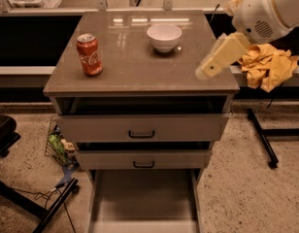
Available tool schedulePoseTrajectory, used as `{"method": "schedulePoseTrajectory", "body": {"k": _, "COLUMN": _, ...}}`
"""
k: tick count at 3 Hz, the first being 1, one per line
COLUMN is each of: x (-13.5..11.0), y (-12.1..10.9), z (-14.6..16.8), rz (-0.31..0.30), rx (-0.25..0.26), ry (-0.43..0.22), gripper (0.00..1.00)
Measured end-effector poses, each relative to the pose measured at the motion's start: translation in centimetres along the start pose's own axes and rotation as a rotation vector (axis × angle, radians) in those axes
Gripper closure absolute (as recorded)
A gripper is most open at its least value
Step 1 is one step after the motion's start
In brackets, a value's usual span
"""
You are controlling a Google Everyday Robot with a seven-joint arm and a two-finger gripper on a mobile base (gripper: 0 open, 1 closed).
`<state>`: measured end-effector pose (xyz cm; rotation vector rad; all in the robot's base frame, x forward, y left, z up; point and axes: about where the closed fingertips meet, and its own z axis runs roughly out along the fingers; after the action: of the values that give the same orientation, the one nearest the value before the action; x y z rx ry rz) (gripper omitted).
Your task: Place coke can into bottom drawer
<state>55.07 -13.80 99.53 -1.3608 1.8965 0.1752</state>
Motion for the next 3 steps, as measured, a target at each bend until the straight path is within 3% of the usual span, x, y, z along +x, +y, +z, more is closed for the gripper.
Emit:
{"method": "schedulePoseTrajectory", "body": {"k": 2, "x": -9.5, "y": -2.6, "z": 5.9, "rz": 0.042, "rx": 0.062, "ry": -0.493, "gripper": 0.00}}
{"method": "schedulePoseTrajectory", "body": {"k": 3, "x": -9.4, "y": -2.6, "z": 5.9, "rz": 0.042, "rx": 0.061, "ry": -0.491, "gripper": 0.00}}
